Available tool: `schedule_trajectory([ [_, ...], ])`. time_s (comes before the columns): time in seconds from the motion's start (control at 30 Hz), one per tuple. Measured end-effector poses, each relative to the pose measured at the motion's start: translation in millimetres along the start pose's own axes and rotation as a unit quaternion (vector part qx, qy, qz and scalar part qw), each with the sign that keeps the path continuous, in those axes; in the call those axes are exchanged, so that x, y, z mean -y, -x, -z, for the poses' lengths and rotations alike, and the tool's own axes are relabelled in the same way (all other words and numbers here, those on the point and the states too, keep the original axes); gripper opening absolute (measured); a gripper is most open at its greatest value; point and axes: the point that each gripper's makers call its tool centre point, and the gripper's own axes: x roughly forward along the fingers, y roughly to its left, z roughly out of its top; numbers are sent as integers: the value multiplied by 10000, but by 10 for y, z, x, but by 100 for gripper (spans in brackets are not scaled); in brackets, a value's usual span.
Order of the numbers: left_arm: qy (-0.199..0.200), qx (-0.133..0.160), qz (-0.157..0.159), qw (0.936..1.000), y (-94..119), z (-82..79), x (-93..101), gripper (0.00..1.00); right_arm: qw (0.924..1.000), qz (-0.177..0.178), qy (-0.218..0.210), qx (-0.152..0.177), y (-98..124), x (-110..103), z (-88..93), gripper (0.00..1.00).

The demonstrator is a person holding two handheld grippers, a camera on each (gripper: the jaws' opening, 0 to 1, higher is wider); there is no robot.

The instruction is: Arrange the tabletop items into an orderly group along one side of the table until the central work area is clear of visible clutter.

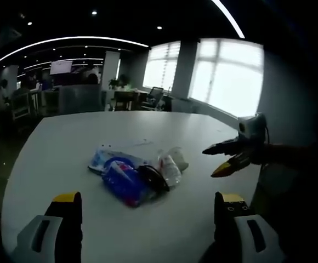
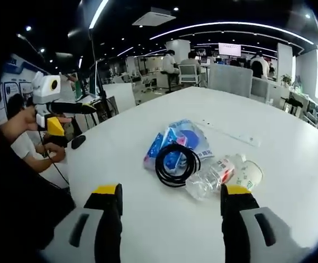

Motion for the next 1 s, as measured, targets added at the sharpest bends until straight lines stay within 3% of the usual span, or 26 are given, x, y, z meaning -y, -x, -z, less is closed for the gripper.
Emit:
schedule_trajectory([
  [0.33,-109,38,54,9999,-10,-90,27,99,9997,-191,128,-99,-220,-62,13,60],
  [1.0,-160,117,94,9998,23,-180,30,99,9994,-284,-162,-74,-588,-14,-43,53],
])
